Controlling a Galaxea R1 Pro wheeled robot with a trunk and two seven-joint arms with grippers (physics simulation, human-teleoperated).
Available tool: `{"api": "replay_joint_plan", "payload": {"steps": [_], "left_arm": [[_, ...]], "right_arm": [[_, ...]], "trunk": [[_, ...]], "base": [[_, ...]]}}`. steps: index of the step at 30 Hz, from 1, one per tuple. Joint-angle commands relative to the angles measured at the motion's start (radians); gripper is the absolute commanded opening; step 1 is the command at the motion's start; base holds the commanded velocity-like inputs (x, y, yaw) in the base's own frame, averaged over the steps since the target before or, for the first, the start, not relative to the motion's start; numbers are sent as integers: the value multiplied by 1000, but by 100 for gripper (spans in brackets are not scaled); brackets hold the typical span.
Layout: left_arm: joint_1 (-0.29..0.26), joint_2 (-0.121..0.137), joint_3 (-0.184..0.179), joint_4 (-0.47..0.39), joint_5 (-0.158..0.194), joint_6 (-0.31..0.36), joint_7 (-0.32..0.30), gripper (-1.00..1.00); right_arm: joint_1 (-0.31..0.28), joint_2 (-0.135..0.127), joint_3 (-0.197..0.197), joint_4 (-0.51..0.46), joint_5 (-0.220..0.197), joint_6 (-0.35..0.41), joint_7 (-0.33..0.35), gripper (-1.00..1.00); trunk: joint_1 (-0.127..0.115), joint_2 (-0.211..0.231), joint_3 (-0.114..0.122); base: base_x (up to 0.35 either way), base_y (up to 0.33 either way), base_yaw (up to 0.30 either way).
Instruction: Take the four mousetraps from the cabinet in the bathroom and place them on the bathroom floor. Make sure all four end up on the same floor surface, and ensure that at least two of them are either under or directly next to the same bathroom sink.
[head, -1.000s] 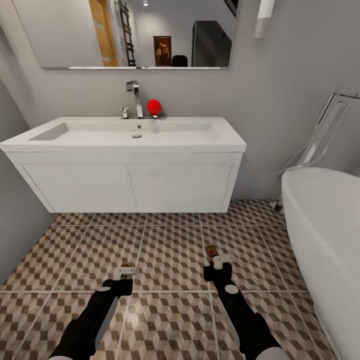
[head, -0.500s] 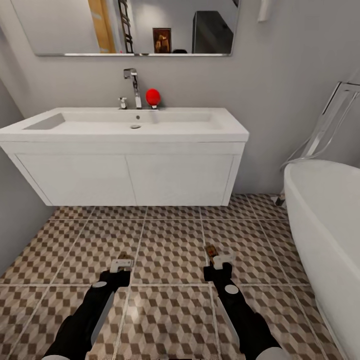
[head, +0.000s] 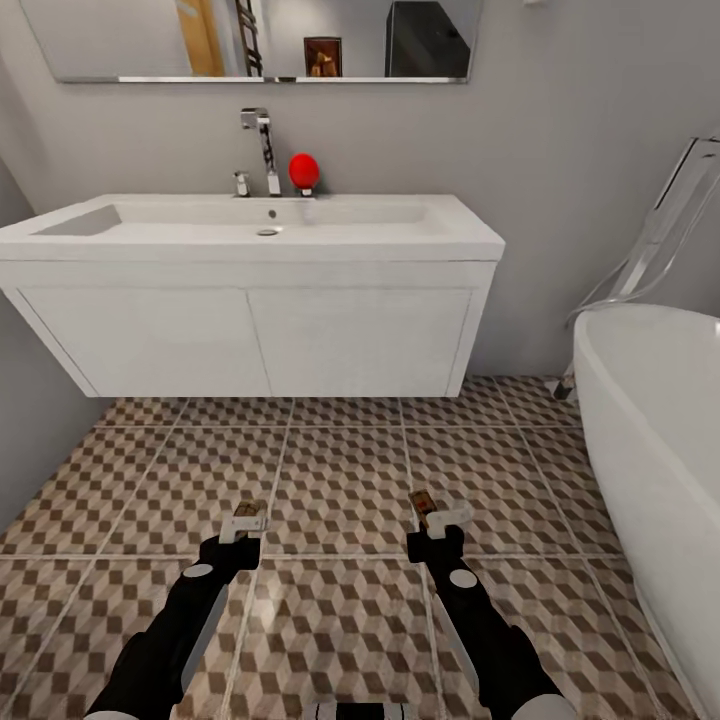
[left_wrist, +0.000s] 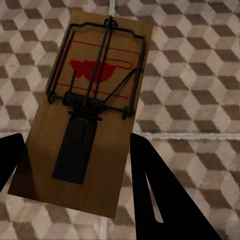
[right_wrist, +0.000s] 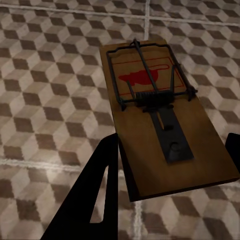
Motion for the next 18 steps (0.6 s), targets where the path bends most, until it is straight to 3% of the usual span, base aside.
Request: {"api": "replay_joint_plan", "payload": {"steps": [1,11,18], "left_arm": [[0,0,0,0,-4,0,2,-100],[0,0,-2,2,-4,0,2,-100],[0,0,-2,7,-4,0,1,-100]], "right_arm": [[0,0,0,0,-1,0,-3,-100],[0,0,0,0,-1,0,-3,-100],[0,0,0,0,-1,0,-3,-100]], "trunk": [[4,-7,-5],[42,-77,-52],[45,-79,-90]], "base": [[0,0,0],[0,0,0],[0,0,0]]}}
